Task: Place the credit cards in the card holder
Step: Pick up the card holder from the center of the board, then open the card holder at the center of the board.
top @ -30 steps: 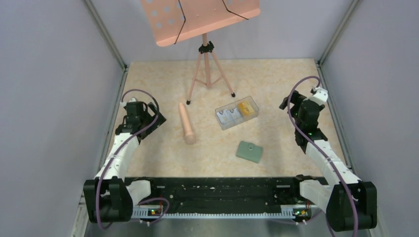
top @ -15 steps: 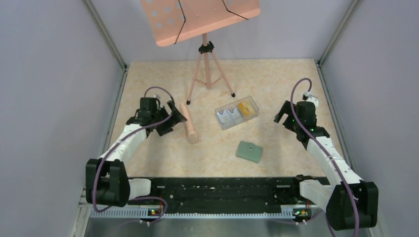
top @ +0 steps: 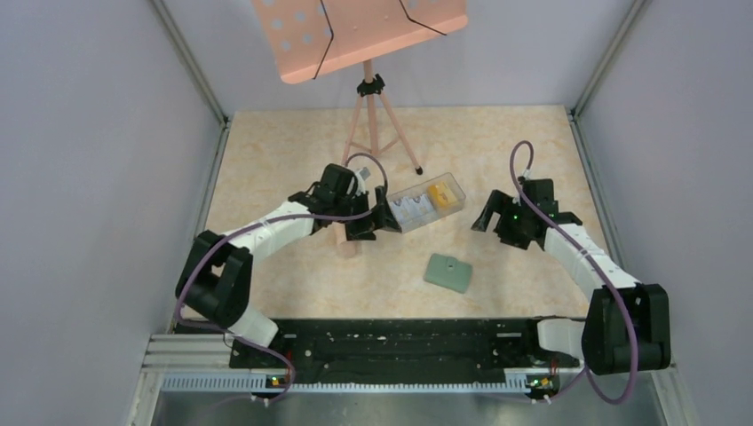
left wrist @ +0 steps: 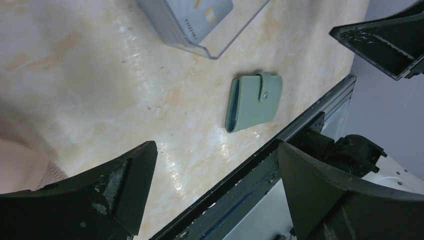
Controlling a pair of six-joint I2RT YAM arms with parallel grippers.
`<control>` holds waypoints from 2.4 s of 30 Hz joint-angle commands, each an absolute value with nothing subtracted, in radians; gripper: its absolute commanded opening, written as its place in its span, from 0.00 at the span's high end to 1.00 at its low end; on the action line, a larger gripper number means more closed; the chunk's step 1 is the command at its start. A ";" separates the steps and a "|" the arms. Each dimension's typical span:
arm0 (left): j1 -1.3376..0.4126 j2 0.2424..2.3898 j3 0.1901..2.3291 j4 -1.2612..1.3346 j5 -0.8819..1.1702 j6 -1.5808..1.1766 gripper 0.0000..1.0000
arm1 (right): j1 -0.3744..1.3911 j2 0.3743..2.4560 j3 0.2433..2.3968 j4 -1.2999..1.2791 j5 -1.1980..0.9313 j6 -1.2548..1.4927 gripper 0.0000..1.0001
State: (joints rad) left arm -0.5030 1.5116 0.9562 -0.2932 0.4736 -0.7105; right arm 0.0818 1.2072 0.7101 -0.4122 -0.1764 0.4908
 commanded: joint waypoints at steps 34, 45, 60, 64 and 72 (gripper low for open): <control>-0.761 1.978 1.331 -0.347 0.739 -0.640 0.29 | 0.076 1.431 0.495 -0.194 -0.857 0.583 0.74; -0.762 1.870 1.284 -0.284 0.688 -0.668 0.36 | 0.077 1.282 0.575 -0.233 -0.922 0.572 1.00; -0.739 1.663 1.250 -0.191 0.657 -0.711 1.00 | 0.076 1.182 0.844 -0.383 -0.923 0.563 0.91; -0.701 1.594 1.261 -0.229 0.613 -0.696 1.00 | 0.076 1.220 0.957 -0.438 -0.900 0.531 0.76; -0.611 1.507 1.337 -0.457 0.585 -0.523 1.00 | 0.076 1.290 1.104 -0.576 -0.868 0.392 0.39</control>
